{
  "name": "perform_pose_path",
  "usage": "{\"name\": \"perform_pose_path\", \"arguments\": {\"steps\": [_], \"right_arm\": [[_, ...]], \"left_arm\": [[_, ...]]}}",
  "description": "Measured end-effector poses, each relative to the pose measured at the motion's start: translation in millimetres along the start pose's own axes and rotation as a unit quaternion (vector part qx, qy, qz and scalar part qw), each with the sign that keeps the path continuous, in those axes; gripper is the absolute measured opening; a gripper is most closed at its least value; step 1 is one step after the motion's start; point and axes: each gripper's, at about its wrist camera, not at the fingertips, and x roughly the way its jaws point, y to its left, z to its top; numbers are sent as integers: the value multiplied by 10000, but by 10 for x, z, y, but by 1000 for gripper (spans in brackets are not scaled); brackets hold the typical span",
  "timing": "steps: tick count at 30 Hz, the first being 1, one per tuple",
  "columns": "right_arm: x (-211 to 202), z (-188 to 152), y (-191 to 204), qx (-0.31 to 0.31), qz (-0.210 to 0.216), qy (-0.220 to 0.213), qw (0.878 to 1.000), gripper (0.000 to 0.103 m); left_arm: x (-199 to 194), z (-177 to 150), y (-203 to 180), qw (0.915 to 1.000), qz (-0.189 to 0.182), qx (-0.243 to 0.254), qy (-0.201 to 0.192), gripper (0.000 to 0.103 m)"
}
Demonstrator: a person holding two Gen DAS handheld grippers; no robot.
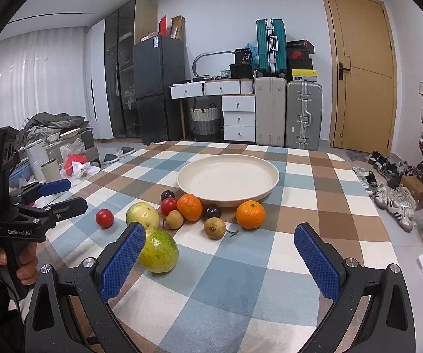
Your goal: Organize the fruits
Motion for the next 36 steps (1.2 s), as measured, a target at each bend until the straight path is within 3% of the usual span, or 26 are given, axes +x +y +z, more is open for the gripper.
{"name": "perform_pose_path", "arguments": {"steps": [8, 17, 29, 36], "right_arm": [[79, 0, -113, 338, 153, 372, 9986, 103], [243, 73, 28, 409, 375, 906, 9943, 103], [542, 35, 236, 362, 540, 1476, 9869, 102], [690, 3, 360, 298, 690, 1685, 9828, 97]], "left_arm": [[59, 5, 25, 9998, -24, -47, 166, 102], [141, 29, 99, 9990, 180, 52, 395, 102], [435, -30, 291, 9933, 274, -160, 1111, 102], [693, -62, 322, 9866, 171, -193, 1609, 84]]}}
